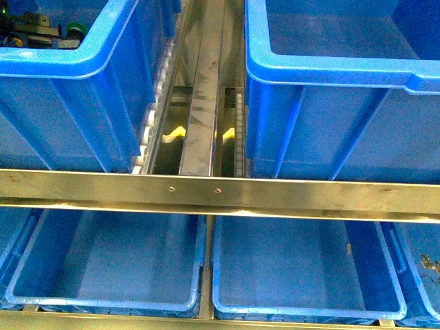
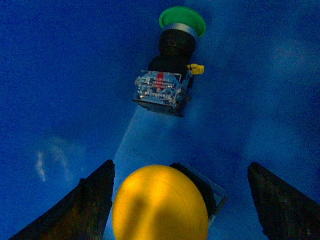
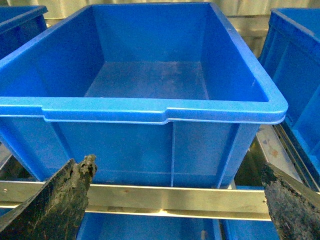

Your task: Pick red and yellow buttons and place in box

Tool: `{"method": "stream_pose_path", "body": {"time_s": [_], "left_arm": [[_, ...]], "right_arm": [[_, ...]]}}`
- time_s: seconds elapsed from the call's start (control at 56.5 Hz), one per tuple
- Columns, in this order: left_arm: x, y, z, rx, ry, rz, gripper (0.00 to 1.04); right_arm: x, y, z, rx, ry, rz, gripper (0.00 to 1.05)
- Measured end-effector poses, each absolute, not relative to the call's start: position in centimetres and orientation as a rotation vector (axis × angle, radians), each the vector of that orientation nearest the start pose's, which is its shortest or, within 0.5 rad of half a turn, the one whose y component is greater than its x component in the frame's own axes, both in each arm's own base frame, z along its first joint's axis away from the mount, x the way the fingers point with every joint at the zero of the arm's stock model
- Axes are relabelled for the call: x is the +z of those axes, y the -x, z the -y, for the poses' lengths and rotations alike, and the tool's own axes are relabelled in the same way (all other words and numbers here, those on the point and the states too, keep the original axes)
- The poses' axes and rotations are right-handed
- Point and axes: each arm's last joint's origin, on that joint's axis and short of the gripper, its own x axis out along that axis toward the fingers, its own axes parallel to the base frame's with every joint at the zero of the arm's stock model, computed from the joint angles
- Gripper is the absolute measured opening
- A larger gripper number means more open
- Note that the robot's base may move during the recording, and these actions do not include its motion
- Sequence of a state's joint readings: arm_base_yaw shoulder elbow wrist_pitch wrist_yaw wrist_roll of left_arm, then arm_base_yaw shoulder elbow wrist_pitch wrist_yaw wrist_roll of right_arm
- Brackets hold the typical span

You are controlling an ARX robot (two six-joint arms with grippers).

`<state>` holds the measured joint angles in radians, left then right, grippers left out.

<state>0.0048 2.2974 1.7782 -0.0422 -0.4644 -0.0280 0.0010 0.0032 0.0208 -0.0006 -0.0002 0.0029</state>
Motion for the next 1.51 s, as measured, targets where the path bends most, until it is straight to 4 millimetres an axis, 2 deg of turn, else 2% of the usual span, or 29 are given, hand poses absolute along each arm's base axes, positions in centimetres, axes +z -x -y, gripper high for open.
{"method": "stream_pose_path", "body": {"time_s": [0.053,0.089,0.212,0.372,0.46,0.85,0.938,1.133,1.222,1.31,1.417,1.505], "left_arm": [[17.8,-51.8,-1.5,0.463,-0.105,-0.556,0.89],[17.6,-51.8,-1.5,0.463,-0.106,-0.561,0.88],[17.1,-51.9,-1.6,0.473,-0.102,-0.579,0.71],[17.3,-52.1,-1.6,0.478,-0.094,-0.57,0.41],[17.5,-52.2,-1.6,0.482,-0.09,-0.556,0.29],[17.7,-52.1,-1.6,0.474,-0.082,-0.52,0.26],[18.5,-51.6,-1.5,0.44,-0.043,-0.477,0.26],[24.3,-48.6,-0.7,0.303,0.135,-0.249,0.26],[28.0,-46.0,-0.5,0.217,0.244,-0.105,0.26],[30.6,-43.3,-0.5,0.12,0.335,0.008,0.26],[32.3,-39.6,-1.1,0.001,0.453,0.12,0.26],[32.3,-36.7,-2.1,-0.082,0.587,0.189,0.26]], "right_arm": [[17.0,-9.7,0.0,0.001,-0.003,0.017,0.99],[17.0,-9.7,0.0,0.001,-0.003,0.017,0.99],[17.0,-9.7,0.0,0.001,-0.003,0.017,0.99],[17.0,-9.7,0.0,0.001,-0.003,0.017,0.99],[17.0,-9.7,0.0,0.001,-0.003,0.017,0.99],[17.0,-9.7,0.0,0.001,-0.003,0.017,0.99],[17.0,-9.7,0.0,0.001,-0.003,0.017,0.99],[17.0,-9.7,0.0,0.001,-0.003,0.017,0.99],[17.0,-9.7,0.0,0.001,-0.003,0.017,0.99],[17.0,-9.7,0.0,0.001,-0.003,0.017,0.99],[17.0,-9.7,0.0,0.001,-0.003,0.017,0.99],[17.0,-9.7,0.0,0.001,-0.003,0.017,0.99]]}}
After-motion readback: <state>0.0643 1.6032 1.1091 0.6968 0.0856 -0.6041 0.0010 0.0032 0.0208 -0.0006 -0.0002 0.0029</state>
